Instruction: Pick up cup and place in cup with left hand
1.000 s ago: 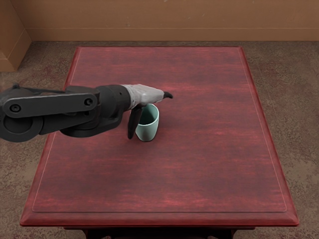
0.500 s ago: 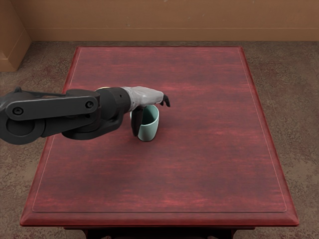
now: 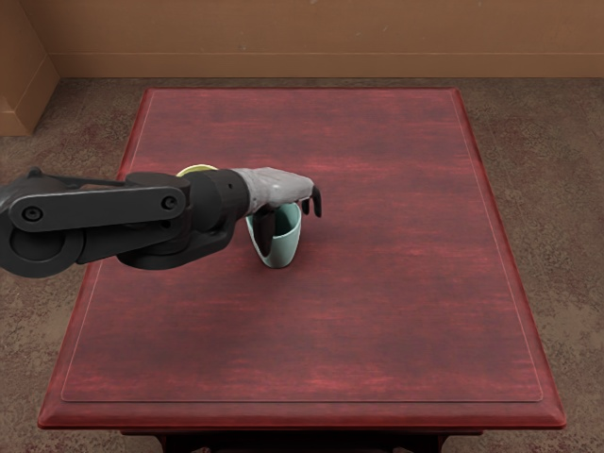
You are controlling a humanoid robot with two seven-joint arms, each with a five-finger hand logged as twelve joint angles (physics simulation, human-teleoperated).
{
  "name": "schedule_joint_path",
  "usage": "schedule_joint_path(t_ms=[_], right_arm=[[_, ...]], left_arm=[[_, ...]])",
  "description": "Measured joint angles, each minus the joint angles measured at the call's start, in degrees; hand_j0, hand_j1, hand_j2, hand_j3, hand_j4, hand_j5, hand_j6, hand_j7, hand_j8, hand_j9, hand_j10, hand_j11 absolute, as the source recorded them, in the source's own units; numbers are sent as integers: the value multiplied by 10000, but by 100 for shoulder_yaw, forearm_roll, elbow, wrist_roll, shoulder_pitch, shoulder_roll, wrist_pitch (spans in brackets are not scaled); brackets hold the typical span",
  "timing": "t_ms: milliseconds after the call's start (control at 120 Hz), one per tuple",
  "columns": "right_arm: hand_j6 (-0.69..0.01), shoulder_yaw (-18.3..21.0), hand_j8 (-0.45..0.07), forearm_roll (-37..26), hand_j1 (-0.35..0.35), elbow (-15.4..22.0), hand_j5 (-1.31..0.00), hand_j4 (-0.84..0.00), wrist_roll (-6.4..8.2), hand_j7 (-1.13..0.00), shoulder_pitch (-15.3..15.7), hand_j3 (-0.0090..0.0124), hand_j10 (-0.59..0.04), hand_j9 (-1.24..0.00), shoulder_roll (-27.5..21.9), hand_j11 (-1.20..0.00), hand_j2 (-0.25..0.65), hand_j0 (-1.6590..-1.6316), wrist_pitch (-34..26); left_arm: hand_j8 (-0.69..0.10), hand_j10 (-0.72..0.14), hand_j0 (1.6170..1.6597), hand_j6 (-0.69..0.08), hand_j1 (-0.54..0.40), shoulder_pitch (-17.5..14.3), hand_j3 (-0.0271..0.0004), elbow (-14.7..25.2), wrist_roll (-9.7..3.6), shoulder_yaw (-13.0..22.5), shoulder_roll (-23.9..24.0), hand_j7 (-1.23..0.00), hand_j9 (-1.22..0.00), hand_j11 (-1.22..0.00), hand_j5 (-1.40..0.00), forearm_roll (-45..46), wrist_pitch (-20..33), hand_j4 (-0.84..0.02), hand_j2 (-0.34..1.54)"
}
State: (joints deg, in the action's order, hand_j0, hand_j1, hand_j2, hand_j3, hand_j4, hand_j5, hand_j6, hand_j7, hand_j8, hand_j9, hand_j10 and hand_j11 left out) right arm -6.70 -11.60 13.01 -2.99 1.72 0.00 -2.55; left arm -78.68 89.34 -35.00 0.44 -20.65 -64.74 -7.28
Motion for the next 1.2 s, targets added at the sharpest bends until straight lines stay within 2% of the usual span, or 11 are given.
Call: schedule_joint_path(t_ms=[142,175,217,358,550,742,883,958,1025,1117,1200], right_arm=[[-239,2,-239,0,-3203,0,-311,-239,0,-311,-6,0,-239,-311,0,-311,-49,-16581,0],[-240,1,-240,0,-3203,0,-311,-240,0,-311,-7,0,-240,-311,0,-311,-49,-16581,0],[-240,2,-240,0,-3203,0,-311,-240,0,-311,-8,0,-240,-311,0,-311,-50,-16581,0],[-240,-4,-240,0,-3203,0,-311,-240,0,-311,-11,0,-240,-311,0,-311,-49,-16581,0],[-240,-6,-239,0,-3203,0,-311,-240,0,-311,-13,0,-239,-311,0,-311,-49,-16581,0],[-239,0,-239,0,-3202,0,-311,-240,0,-311,-14,0,-239,-311,0,-311,-49,-16581,0],[-240,2,-239,0,-3203,0,-311,-240,0,-311,-8,0,-239,-311,0,-311,-49,-16581,0],[-239,2,-239,0,-3203,0,-311,-240,0,-311,-2,0,-239,-311,0,-311,-49,-16581,0],[-240,2,-239,0,-3203,0,-311,-240,0,-311,1,0,-239,-311,0,-311,-49,-16581,0],[-240,2,-239,0,-3203,0,-311,-240,0,-311,7,0,-239,-311,0,-311,-49,-16581,0],[-239,2,-239,0,-3203,0,-310,-239,0,-310,10,0,-239,-310,0,-310,-49,-16581,0]], left_arm=[[-3505,-3682,16580,-3974,-1120,16,0,3,0,0,-9,-4938,-4996,-5020,-4941,-4,-4,-3967,825],[-3262,-3662,16579,-4269,-1093,57,0,3,2,-4,-8,-4748,-4919,-5067,-4757,-33,8,-4252,897],[-3412,-3687,16578,-4433,-1116,62,0,3,3,-6,-25,-4698,-4825,-5125,-4715,-45,10,-4409,945],[-3105,-3395,16572,-4375,-1248,80,0,-3,1,-30,-31,-5114,-5173,-5390,-5125,-6,13,-4381,1040],[-3109,-3306,16566,-4226,-1251,17,0,-79,0,-124,12,-5440,-5446,-5532,-5445,38,6,-4234,896],[-3265,-3442,16564,-4122,-1095,-261,0,-203,0,-224,58,-5586,-5522,-5552,-5588,62,-34,-4126,744],[-3095,-3378,16566,-4134,-1121,-480,0,-240,0,-265,48,-5562,-5519,-5533,-5565,66,-200,-4135,735],[-3308,-3587,16562,-4127,-876,-518,0,-241,0,-444,32,-5575,-5529,-5550,-5575,194,-413,-4128,524],[-3520,-3749,16564,-4114,-921,-724,0,-244,0,-607,3,-5591,-5519,-5533,-5592,327,-628,-4114,616],[-3530,-3865,16569,-4204,-1067,-811,0,-260,0,-735,-24,-5603,-5570,-5580,-5604,493,-770,-4203,1050],[-3233,-3585,16569,-4272,-1256,-859,0,-275,-1,-838,-80,-5778,-5775,-5728,-5776,582,-827,-4274,1107]])
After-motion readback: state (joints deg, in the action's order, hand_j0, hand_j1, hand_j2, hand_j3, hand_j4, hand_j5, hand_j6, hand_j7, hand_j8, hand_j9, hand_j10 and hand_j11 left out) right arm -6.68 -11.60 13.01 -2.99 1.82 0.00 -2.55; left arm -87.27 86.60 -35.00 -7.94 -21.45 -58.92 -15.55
